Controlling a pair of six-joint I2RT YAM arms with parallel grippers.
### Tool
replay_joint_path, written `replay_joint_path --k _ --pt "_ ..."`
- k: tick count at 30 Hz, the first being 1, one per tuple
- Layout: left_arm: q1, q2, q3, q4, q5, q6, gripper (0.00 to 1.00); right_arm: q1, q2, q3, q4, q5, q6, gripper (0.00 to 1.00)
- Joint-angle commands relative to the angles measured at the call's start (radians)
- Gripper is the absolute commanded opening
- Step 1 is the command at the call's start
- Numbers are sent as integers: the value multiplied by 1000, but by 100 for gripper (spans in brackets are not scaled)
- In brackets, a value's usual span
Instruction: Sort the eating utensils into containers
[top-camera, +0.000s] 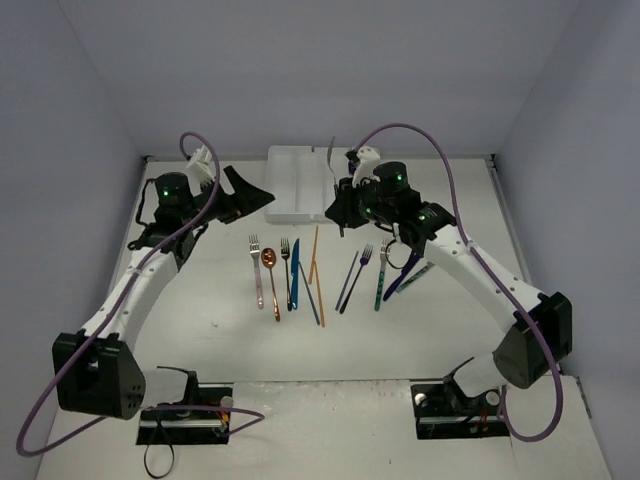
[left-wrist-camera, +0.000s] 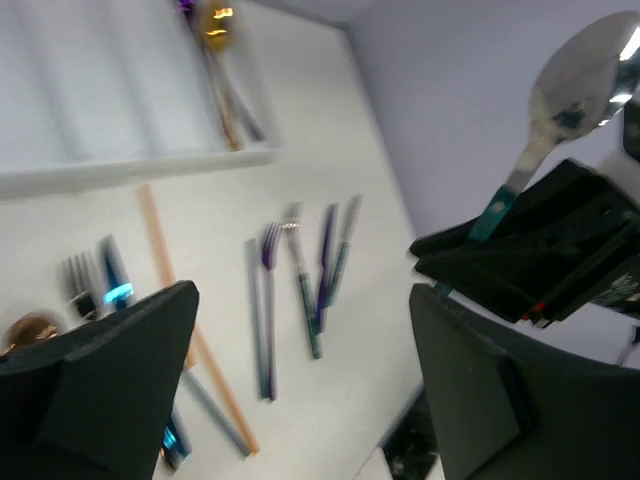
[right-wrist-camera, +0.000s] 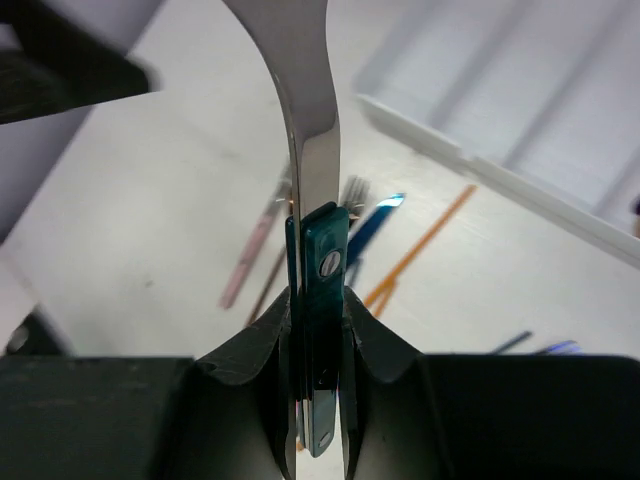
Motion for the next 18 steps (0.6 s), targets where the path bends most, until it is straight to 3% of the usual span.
replay_joint_path --k 1,6,13,18 --pt "10 -150 106 -408 -294 233 82 -67 124 58 45 274 -7 0" --pt "9 -179 121 -710 -520 375 82 -137 306 165 45 513 -45 0" --pt "6 -243 7 -829 -621 371 82 -206 591 378 45 636 -71 0" --pt "7 -262 -31 -864 -645 364 82 -232 754 542 45 635 -75 0"
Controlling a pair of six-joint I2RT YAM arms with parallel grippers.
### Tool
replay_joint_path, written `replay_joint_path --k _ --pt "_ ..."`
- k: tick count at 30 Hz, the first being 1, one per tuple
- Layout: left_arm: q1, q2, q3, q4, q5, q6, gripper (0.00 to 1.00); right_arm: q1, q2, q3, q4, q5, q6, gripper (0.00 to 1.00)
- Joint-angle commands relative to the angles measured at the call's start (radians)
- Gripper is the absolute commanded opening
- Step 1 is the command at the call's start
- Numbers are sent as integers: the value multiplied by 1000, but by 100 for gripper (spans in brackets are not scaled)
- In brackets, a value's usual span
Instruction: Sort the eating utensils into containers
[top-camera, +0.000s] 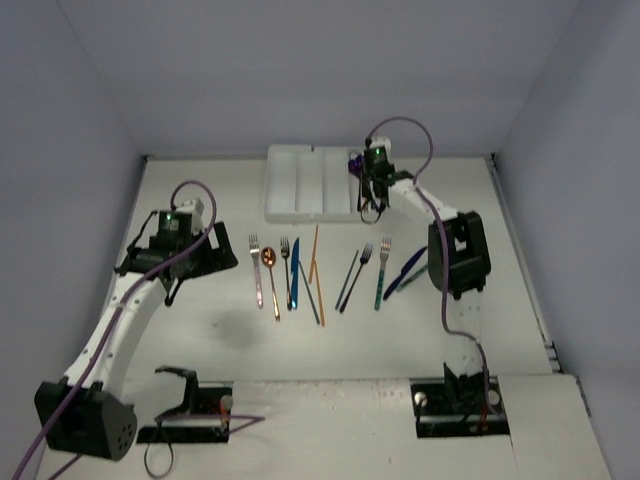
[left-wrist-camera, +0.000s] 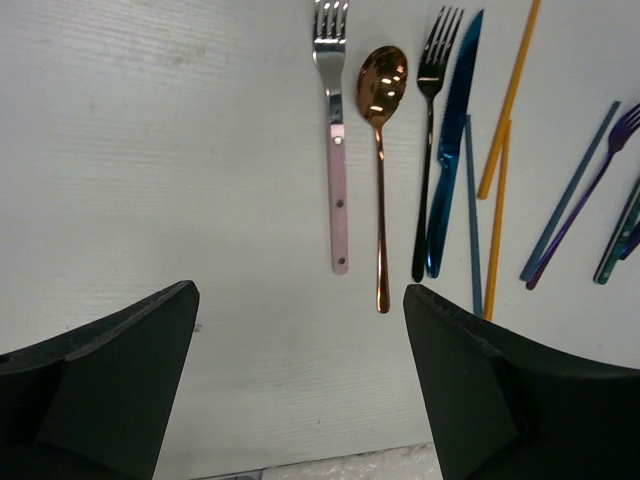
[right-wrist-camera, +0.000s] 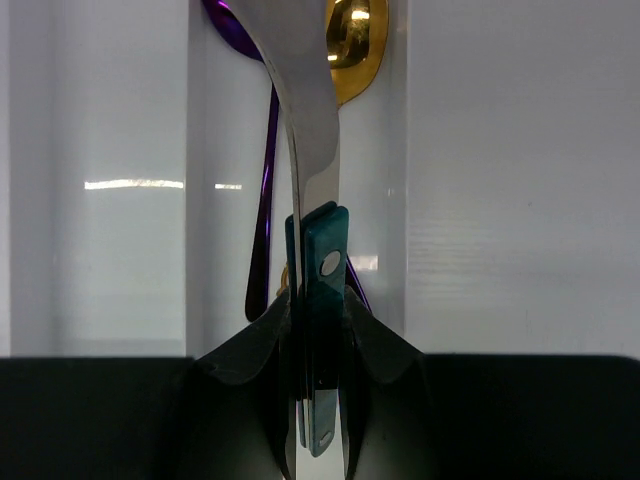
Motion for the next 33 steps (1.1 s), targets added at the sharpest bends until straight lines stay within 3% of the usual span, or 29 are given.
replay_joint_path --k 1,7,10,14,16,20,26,33 --pt "-4 -33 -1 -49 -57 13 82 -20 90 184 64 52 -13 0" --pt "-9 -21 -36 -49 -65 -6 82 -24 238 352 64 22 -25 1" --pt "-15 -4 -43 -49 -76 -23 82 -32 285 411 64 -12 -7 12" --pt "-42 38 -28 -47 -110 -44 82 -36 290 434 64 -16 2 40" --pt "-74 74 -14 -46 -136 -59 82 -36 260 425 63 -19 -1 45" --pt "-144 138 21 -43 -206 -97 82 -36 144 368 35 -10 -13 53" --pt "-197 270 67 -34 -269 -137 79 -36 -132 179 33 23 1 54" --pt "-205 425 128 41 -262 -147 50 -35 -489 -183 32 -10 59 54"
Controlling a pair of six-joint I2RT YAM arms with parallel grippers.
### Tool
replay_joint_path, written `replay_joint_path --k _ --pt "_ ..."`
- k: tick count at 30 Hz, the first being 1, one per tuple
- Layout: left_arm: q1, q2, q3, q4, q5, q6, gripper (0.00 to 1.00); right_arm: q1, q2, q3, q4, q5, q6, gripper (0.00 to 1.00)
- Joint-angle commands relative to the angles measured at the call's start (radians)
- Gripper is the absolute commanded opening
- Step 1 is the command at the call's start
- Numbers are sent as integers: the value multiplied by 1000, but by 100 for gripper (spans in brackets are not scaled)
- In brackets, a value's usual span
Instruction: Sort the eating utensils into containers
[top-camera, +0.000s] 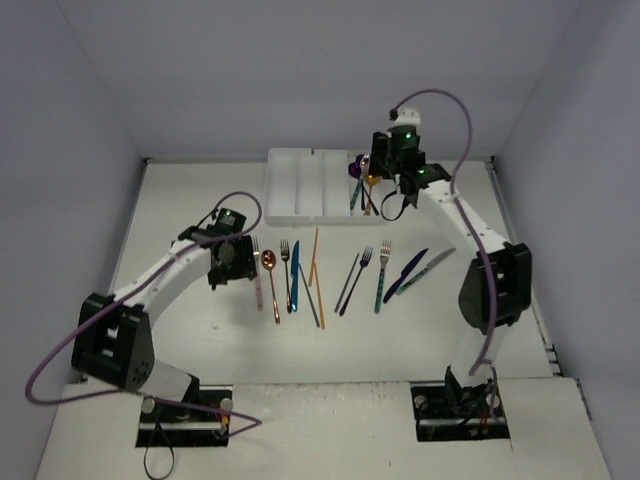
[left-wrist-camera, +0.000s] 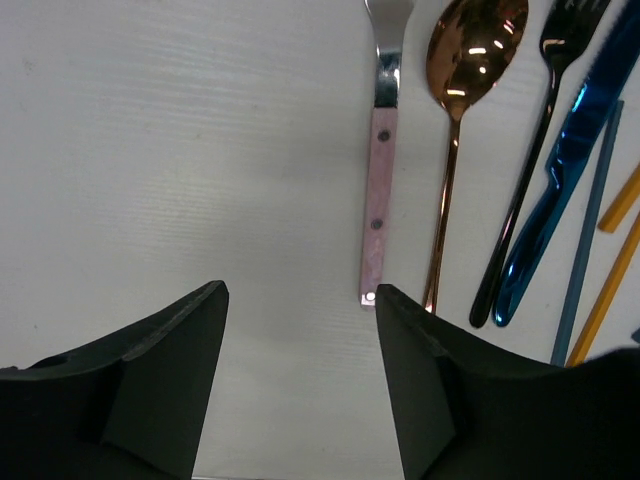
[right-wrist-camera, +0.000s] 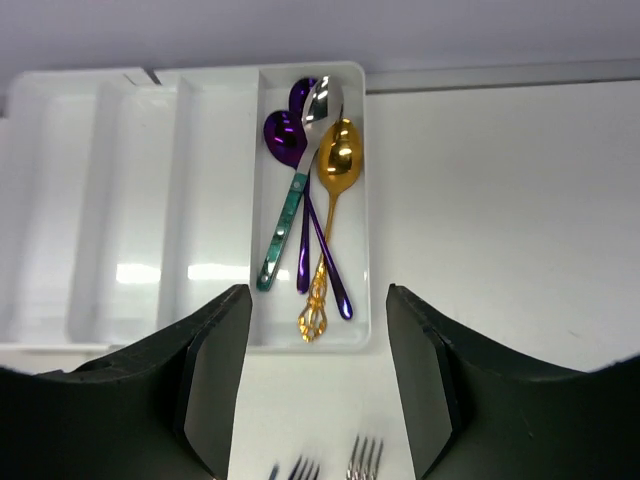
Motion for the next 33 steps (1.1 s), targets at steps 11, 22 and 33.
replay_joint_path --k 11,22,33 --pt "-4 211 112 122 7 -43 39 -6 -509 -421 -34 -28 48 54" --pt "-29 206 142 148 24 -81 32 -6 -581 -519 -81 -45 55 54" --pt "-110 301 220 148 16 -153 25 -6 -565 -516 -83 -46 45 54"
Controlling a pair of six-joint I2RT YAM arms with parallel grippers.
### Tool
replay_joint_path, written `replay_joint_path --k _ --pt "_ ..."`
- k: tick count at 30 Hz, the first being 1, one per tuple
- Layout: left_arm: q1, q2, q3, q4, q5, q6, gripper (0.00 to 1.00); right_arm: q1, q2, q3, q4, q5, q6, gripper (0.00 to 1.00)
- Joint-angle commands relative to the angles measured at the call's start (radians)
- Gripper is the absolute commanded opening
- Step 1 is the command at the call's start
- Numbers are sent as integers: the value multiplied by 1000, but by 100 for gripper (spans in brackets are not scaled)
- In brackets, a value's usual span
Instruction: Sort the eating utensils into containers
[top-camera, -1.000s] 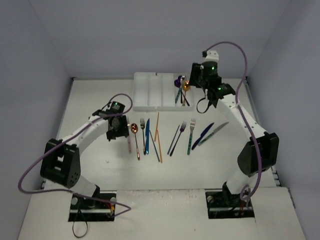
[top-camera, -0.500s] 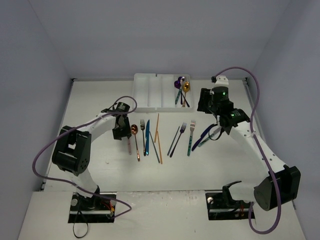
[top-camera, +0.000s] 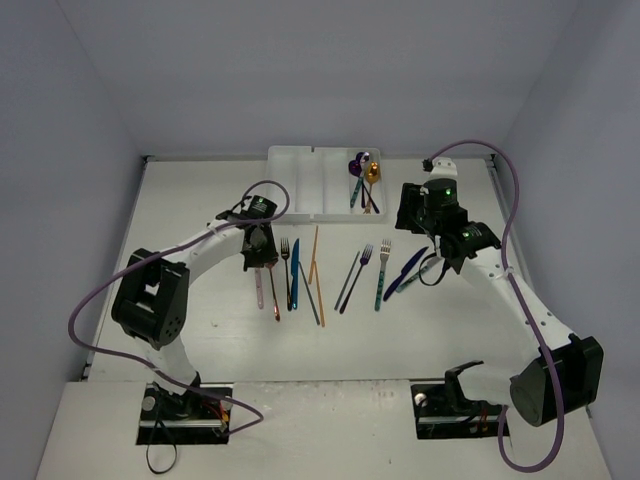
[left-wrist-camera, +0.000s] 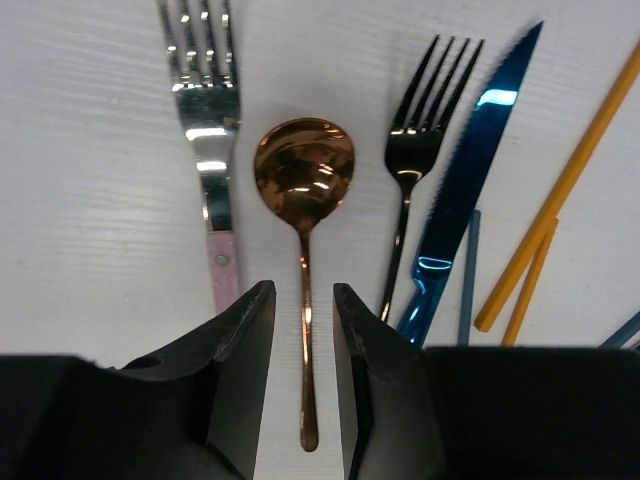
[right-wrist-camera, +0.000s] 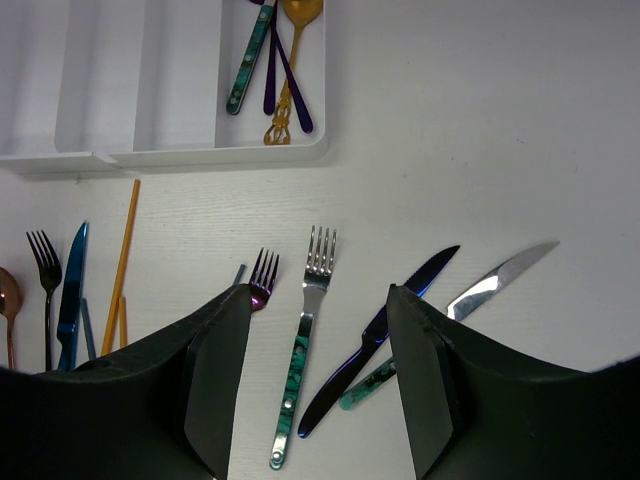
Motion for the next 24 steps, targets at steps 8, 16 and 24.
replay_joint_path --k 8,16,24 --pt "-28 48 42 9 -14 -68 20 -6 -30 -7 27 5 -14 54" --pt "-38 59 6 3 -14 -102 18 -6 -37 -14 25 5 -15 54" --pt "-52 83 -2 -31 -39 -110 16 -6 -52 -28 24 -2 -5 54"
